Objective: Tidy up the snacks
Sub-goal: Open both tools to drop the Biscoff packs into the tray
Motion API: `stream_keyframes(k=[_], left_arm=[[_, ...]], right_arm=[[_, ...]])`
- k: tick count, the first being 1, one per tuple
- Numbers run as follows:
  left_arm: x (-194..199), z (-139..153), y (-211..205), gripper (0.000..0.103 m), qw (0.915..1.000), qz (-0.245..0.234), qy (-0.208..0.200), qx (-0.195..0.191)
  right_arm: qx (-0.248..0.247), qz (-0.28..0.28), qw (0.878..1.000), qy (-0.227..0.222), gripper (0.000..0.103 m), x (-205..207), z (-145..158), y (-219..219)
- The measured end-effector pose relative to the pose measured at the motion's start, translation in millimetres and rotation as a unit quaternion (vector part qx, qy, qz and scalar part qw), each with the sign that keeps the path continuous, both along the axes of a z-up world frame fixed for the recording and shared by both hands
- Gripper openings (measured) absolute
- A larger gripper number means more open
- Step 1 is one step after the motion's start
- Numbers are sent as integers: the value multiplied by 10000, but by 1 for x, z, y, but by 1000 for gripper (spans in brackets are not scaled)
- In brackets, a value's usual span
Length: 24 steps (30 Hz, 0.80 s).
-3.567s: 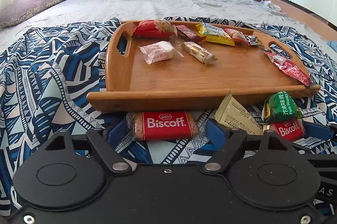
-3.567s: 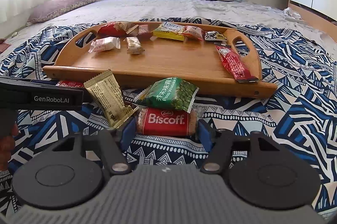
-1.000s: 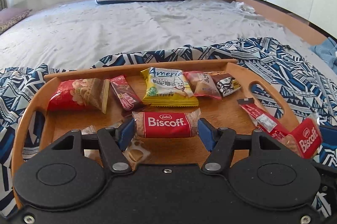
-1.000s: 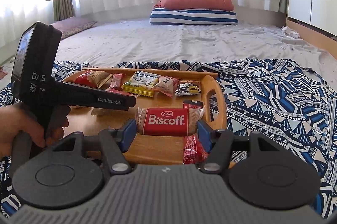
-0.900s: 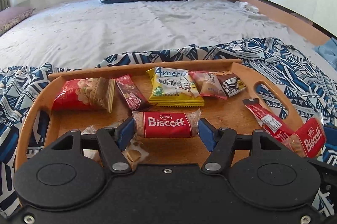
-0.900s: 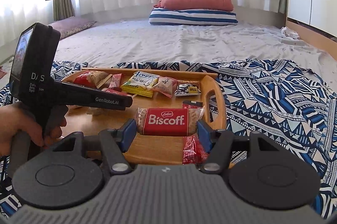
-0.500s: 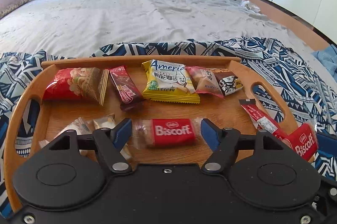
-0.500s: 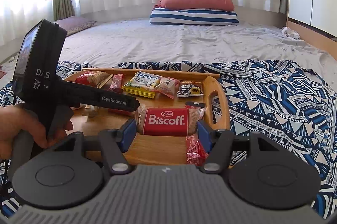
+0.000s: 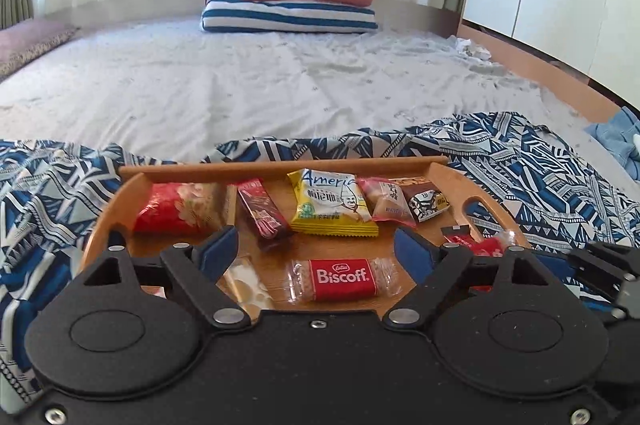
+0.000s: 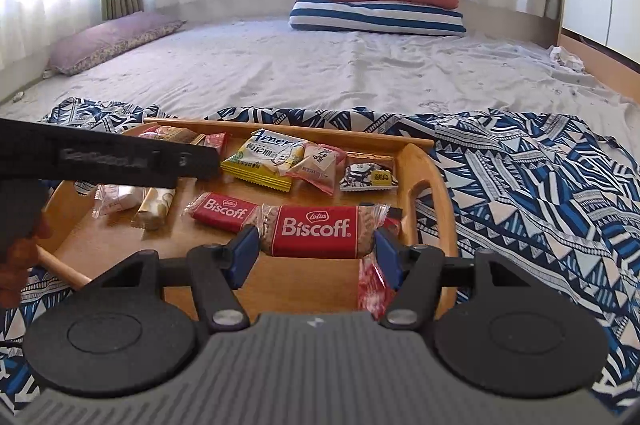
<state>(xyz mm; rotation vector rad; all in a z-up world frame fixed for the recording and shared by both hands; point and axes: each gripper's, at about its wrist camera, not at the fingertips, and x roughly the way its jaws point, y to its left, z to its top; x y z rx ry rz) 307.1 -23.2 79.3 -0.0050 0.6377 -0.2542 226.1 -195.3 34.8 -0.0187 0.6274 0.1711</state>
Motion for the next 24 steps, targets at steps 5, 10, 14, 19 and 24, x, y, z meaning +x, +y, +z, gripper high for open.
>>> stream_keyframes(k=[5,10,14,19,24], left_arm=[[-7,3,11,85,10000,56,-8,-11],[-10,-7,20,85,9998,174,91,-50],[-11,-14,23,85,9997,156,171,-121],[-14,-16,24,85,9996,190,156,-162],[-17,-18,28,85,9995,203,178,-131]], right_arm=[[-129,279,9994,140,65,21,-7,12],[-362,279,9987,223,65,36,-12,20],[-433,240,9983,296,65,40,-18,20],[-465,285,9978,365,65,47,-20,21],[-561,341,9970,420,66,51,-22,26]])
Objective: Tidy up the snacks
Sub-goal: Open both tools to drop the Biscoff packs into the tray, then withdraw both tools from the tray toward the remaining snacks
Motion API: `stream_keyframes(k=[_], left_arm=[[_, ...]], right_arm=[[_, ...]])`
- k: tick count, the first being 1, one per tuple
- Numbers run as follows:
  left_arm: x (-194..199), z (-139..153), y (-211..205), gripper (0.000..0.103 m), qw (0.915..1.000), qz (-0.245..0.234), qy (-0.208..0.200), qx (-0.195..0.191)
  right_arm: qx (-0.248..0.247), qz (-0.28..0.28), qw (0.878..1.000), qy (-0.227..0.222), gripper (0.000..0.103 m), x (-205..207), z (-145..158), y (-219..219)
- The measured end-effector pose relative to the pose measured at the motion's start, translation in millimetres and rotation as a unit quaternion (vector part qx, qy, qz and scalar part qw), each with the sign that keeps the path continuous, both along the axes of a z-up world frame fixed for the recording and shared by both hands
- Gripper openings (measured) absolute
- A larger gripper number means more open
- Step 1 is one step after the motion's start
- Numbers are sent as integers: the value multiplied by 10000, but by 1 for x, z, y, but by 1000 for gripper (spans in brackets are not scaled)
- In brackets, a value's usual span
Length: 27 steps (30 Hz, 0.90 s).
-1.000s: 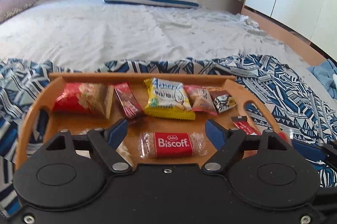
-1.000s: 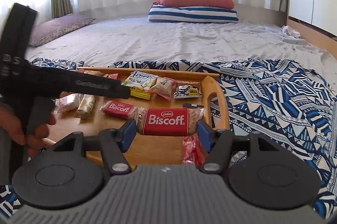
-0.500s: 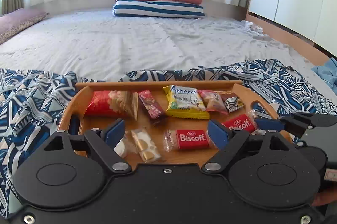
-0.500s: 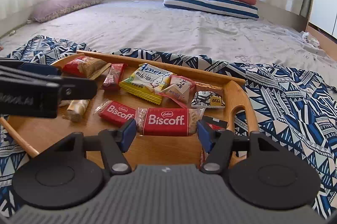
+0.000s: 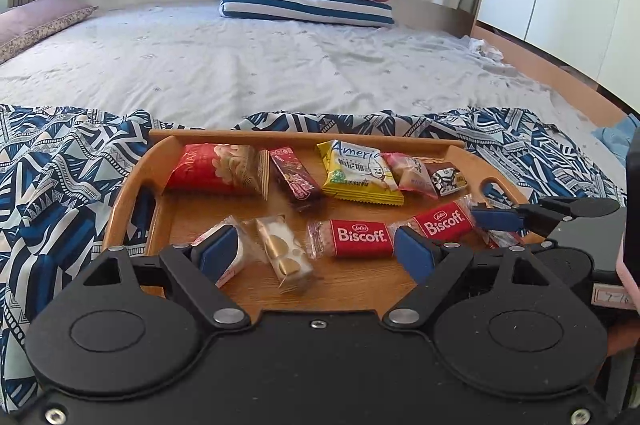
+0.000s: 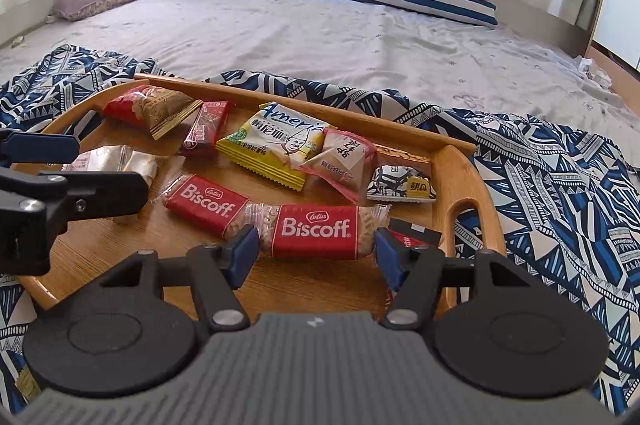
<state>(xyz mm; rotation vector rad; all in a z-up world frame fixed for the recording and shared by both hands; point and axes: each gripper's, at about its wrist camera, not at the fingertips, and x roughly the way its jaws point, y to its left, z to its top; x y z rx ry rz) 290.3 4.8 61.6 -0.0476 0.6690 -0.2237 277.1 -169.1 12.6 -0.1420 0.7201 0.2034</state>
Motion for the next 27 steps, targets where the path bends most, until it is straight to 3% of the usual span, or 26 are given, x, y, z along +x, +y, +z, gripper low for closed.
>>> stream_keyframes(k=[6,14,21,27], left_arm=[[-8,-3,4,85,10000,-11,23,23],[-19,0,8,85,10000,-14,2,56],[-34,0,13,85,10000,22,32,13],[-42,-2,19,85,9999,101,72,79]], right_arm=[[254,-83,9996,105,67,6,-3,-4],[173,-101,9997,119,68,10,-2,-1],[262,-202,9993,153,78,11,-3,-4],[332,-233,9990,174,79,12,-2,-5]])
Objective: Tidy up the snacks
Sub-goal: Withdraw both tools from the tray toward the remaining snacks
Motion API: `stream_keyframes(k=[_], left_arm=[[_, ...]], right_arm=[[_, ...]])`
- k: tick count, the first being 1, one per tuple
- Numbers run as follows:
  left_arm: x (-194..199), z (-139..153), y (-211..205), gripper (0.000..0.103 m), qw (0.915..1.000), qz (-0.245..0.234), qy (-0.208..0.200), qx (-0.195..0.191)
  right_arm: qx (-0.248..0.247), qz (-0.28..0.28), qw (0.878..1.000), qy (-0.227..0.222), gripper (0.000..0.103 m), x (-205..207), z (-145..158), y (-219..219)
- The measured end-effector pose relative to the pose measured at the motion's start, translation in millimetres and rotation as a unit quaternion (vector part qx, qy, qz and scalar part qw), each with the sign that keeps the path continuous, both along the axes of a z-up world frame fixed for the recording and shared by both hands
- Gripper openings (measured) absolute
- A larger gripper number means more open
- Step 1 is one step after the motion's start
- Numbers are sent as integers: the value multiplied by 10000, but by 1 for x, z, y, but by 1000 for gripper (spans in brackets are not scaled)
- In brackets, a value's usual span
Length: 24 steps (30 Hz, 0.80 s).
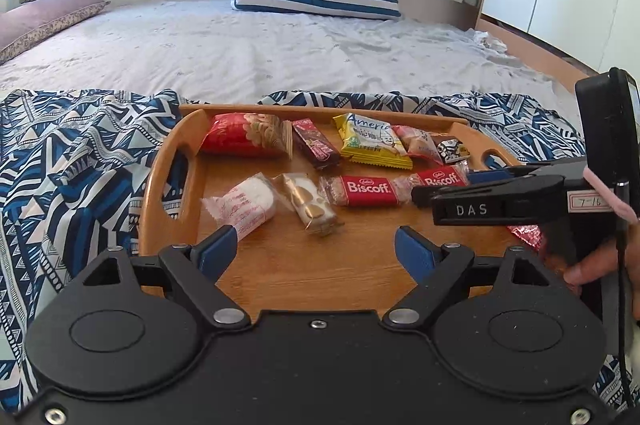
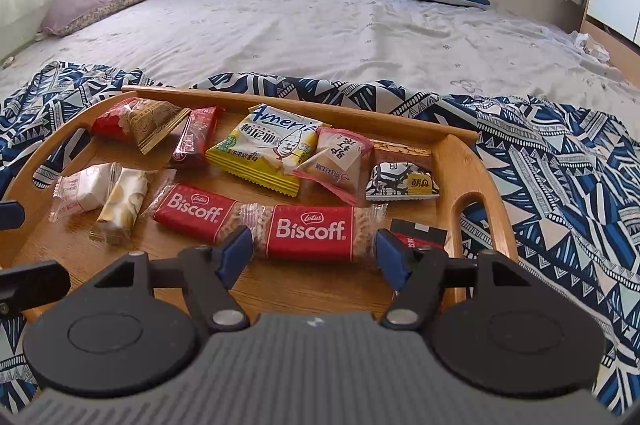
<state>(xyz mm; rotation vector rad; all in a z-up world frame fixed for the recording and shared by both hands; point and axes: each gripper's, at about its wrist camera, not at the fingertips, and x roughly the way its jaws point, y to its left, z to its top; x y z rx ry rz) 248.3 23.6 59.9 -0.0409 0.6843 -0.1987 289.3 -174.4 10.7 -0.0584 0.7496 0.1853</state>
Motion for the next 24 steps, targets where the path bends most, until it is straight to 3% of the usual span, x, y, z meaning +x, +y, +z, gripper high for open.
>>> stream_keyframes(k=[11,21,24], left_arm=[[-14,4,10,87,9999,129,3,-9],[-34,10,14,91,9999,149,-48,38],[-43,11,12,93,9999,109,-66,101]], right_arm=[[92,-96,9999,-84,89,-4,3,2],[145,-133,9992,-360,96,-23,27,2],[138,-131,9988,-449,103,-34,34,3]])
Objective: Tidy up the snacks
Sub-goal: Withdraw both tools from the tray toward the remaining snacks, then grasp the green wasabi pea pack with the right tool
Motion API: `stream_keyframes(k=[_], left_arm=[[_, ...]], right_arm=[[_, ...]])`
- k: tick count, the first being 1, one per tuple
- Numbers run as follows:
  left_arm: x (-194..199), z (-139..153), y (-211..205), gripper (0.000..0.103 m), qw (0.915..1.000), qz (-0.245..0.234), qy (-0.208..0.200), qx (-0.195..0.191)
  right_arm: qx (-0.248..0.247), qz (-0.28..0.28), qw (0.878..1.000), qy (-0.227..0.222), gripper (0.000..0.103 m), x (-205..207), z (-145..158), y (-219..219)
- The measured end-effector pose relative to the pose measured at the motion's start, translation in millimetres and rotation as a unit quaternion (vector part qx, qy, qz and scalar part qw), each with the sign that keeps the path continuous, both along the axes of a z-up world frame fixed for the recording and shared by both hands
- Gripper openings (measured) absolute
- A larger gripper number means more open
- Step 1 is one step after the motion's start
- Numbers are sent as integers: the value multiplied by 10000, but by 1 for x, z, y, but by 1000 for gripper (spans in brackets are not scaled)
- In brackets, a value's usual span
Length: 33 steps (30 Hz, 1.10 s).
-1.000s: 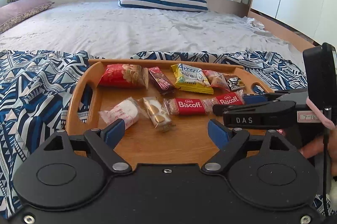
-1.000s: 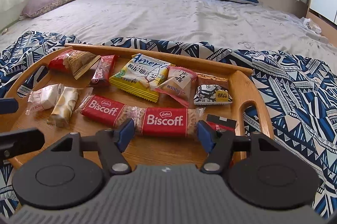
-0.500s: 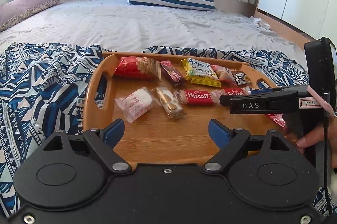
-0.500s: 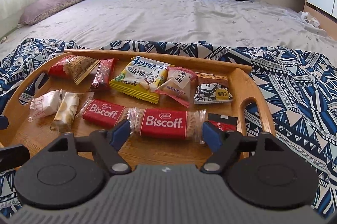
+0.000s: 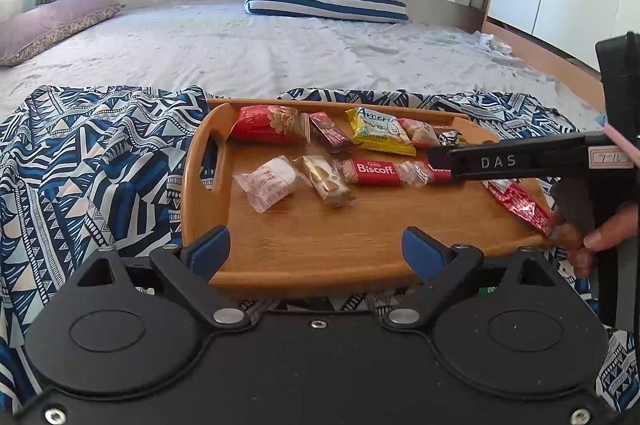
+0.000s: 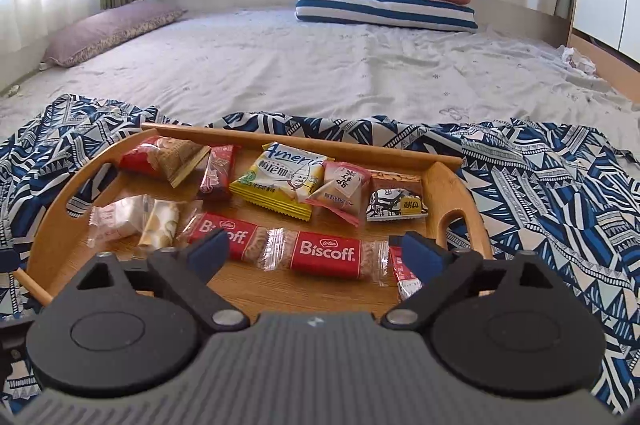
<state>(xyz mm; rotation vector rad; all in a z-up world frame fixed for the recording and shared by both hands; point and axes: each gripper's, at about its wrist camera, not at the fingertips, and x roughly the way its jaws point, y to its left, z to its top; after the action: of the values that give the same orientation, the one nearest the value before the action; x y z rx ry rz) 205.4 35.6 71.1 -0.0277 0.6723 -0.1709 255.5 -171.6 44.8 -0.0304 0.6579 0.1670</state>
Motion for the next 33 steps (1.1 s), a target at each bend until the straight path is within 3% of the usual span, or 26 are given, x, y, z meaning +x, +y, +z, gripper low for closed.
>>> stream_keyframes(k=[16,21,33], left_arm=[[-51,-2,-6,97,9998,-194,30,-22],[-62,-8,-1,97,9997,-175,81,-122],[-83,-23,4,97,9994,-177,212,-212]], right_arm=[[-49,161,9997,-192,103,-85,21,2],[383,206,9990,-84,103,-110,20,-8],[499,-93,9975,482,88,-118,-27,-2]])
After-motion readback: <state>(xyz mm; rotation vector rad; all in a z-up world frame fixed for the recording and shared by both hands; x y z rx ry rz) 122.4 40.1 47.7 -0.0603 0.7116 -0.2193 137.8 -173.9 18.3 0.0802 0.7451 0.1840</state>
